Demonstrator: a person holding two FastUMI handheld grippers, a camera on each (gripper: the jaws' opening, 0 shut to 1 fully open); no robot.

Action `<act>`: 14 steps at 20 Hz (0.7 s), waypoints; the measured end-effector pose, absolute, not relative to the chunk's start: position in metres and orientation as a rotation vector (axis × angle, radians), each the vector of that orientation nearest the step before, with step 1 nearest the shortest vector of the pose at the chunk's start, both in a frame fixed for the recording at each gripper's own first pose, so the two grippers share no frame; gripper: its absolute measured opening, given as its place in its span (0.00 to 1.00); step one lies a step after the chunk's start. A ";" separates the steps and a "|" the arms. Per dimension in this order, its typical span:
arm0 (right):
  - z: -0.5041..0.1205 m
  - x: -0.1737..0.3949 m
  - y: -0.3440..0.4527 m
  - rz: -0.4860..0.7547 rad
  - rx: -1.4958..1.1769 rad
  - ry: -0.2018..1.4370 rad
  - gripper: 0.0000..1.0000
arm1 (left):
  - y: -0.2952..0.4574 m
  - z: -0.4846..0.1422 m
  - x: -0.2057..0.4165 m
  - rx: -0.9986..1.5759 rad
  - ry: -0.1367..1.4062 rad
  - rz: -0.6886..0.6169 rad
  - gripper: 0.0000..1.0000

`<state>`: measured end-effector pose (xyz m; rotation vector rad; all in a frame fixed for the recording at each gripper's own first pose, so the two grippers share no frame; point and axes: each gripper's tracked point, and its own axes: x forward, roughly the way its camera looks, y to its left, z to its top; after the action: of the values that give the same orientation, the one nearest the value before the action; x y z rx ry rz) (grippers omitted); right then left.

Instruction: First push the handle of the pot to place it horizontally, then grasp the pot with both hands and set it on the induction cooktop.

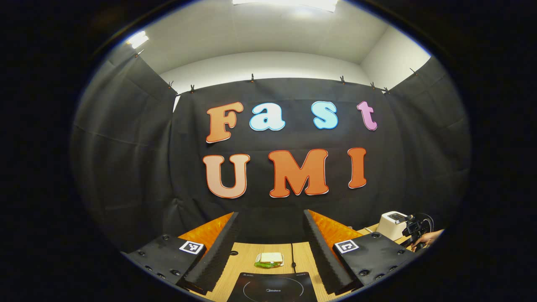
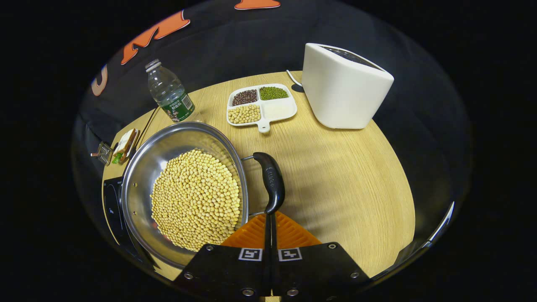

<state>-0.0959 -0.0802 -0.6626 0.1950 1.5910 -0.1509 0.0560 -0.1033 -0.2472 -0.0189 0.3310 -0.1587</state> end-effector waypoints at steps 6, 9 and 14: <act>-0.655 -0.088 -0.085 -0.167 0.304 1.586 0.00 | -0.139 -0.294 0.062 -0.053 0.420 -0.220 0.98; -0.639 -0.074 -0.097 -0.182 0.290 1.522 0.01 | -0.165 -0.331 0.067 -0.104 0.505 -0.264 0.96; -0.613 -0.052 -0.092 -0.146 0.320 1.466 0.18 | -0.212 -0.393 0.063 -0.162 0.661 -0.336 0.96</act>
<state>-0.0524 -0.0919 -0.6127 0.3201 1.4660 -0.1462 0.0629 -0.2116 -0.3932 -0.1620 0.6606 -0.3356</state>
